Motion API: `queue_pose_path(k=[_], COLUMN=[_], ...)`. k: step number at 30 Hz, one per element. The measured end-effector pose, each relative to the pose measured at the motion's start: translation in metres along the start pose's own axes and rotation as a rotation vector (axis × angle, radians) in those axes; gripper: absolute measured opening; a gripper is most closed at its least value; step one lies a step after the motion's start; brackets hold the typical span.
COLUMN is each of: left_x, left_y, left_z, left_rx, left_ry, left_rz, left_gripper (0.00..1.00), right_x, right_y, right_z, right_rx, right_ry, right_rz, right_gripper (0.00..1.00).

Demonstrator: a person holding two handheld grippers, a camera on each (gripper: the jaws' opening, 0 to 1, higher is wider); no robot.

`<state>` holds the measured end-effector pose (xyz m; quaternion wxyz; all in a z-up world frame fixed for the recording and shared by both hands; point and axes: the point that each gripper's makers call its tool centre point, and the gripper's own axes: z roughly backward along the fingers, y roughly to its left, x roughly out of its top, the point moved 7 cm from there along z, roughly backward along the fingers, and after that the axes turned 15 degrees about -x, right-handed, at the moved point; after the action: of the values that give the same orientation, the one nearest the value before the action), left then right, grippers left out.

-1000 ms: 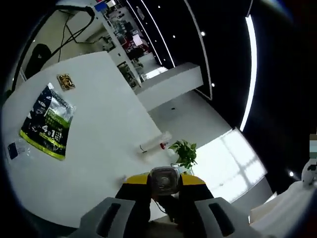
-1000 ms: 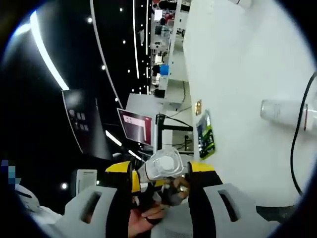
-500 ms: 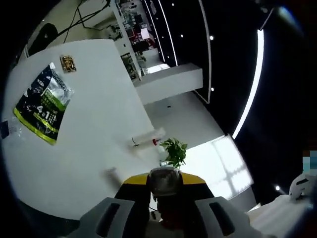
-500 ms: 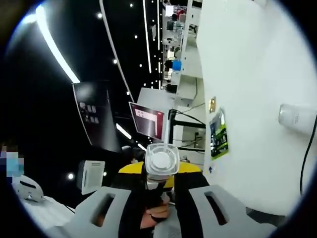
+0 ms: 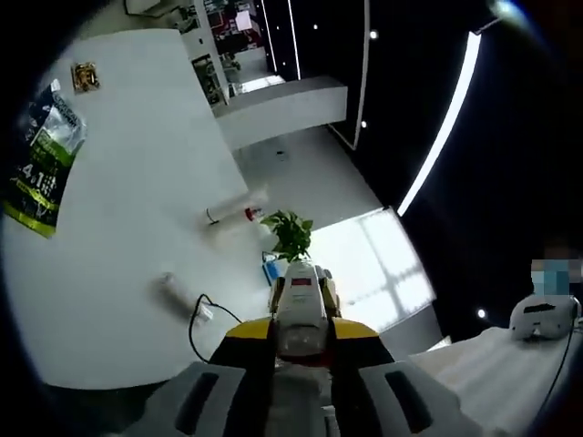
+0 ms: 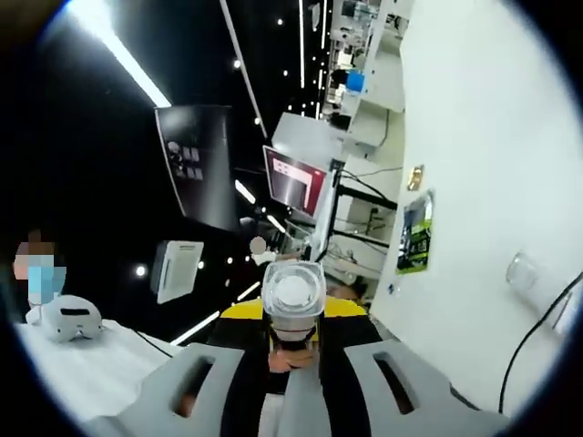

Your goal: Arrange the skincare products in the storage area until every visible bottle or jar stands upright without overlapping.

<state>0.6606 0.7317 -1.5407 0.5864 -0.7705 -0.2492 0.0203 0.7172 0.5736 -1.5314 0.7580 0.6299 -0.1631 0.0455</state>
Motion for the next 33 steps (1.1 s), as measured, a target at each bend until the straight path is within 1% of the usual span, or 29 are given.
queue_pose_path(k=[3, 6, 9, 11, 14, 15, 17, 18, 19, 21, 22, 24, 25, 26, 27, 28, 29, 30, 31, 32, 33], left_x=[0.001, -0.003, -0.009, -0.013, -0.017, -0.018, -0.015, -0.015, -0.015, -0.013, -0.012, -0.008, -0.008, -0.009, -0.009, -0.009, -0.007, -0.006, -0.004, -0.003, -0.004], left_y=[0.000, 0.000, 0.000, -0.001, -0.003, -0.005, -0.005, -0.005, -0.005, -0.003, -0.002, 0.002, 0.004, 0.006, 0.008, 0.010, 0.013, 0.013, 0.015, 0.017, 0.019], left_z=[0.001, -0.001, -0.005, -0.007, -0.009, -0.008, -0.007, -0.006, -0.006, -0.005, -0.004, -0.003, -0.002, -0.002, -0.002, -0.002, 0.000, 0.000, 0.002, 0.004, 0.005], left_rx=[-0.008, -0.016, -0.029, -0.044, -0.058, -0.065, -0.049, -0.041, -0.036, -0.008, 0.005, 0.051, 0.082, 0.105, 0.137, 0.160, 0.201, 0.208, 0.231, 0.271, 0.298], left_ry=[-0.003, 0.014, 0.073, 0.101, 0.120, 0.129, 0.113, 0.116, 0.115, 0.098, 0.094, 0.074, 0.076, 0.084, 0.086, 0.083, 0.077, 0.068, 0.058, 0.066, 0.079], left_rz=[0.012, 0.034, 0.062, 0.085, 0.103, 0.143, 0.099, 0.086, 0.080, 0.055, 0.043, -0.014, -0.049, -0.058, -0.080, -0.094, -0.134, -0.134, -0.148, -0.188, -0.210], left_gripper=[0.28, 0.28, 0.27, 0.26, 0.24, 0.24, 0.24, 0.23, 0.23, 0.23, 0.23, 0.23, 0.23, 0.22, 0.22, 0.22, 0.22, 0.22, 0.22, 0.22, 0.22], right_x=[-0.001, -0.004, -0.008, -0.010, -0.012, -0.010, -0.010, -0.010, -0.009, -0.007, -0.007, -0.005, -0.004, -0.005, -0.006, -0.007, -0.009, -0.010, -0.011, -0.012, -0.015], right_y=[0.000, 0.002, 0.003, 0.004, 0.004, 0.004, 0.005, 0.005, 0.004, 0.002, 0.001, -0.003, -0.006, -0.008, -0.011, -0.014, -0.016, -0.019, -0.021, -0.024, -0.026], right_z=[0.002, 0.000, -0.003, -0.006, -0.009, -0.008, -0.009, -0.010, -0.012, -0.014, -0.015, -0.018, -0.021, -0.023, -0.026, -0.028, -0.029, -0.031, -0.032, -0.033, -0.035], right_rx=[0.011, 0.012, 0.011, 0.016, 0.016, 0.026, 0.020, 0.019, 0.018, -0.002, -0.007, -0.042, -0.077, -0.092, -0.118, -0.132, -0.137, -0.143, -0.146, -0.162, -0.181], right_ry=[0.060, 0.096, 0.133, 0.156, 0.176, 0.178, 0.163, 0.158, 0.139, 0.110, 0.109, 0.074, 0.034, 0.020, -0.016, -0.038, -0.061, -0.084, -0.098, -0.109, -0.121], right_rz=[0.001, 0.009, 0.019, 0.024, 0.028, 0.015, 0.019, 0.022, 0.031, 0.035, 0.032, 0.025, 0.026, 0.020, -0.003, -0.023, -0.060, -0.090, -0.114, -0.130, -0.142], right_gripper=[0.16, 0.16, 0.17, 0.17, 0.17, 0.17, 0.17, 0.17, 0.17, 0.18, 0.19, 0.19, 0.20, 0.21, 0.21, 0.22, 0.21, 0.21, 0.21, 0.21, 0.22])
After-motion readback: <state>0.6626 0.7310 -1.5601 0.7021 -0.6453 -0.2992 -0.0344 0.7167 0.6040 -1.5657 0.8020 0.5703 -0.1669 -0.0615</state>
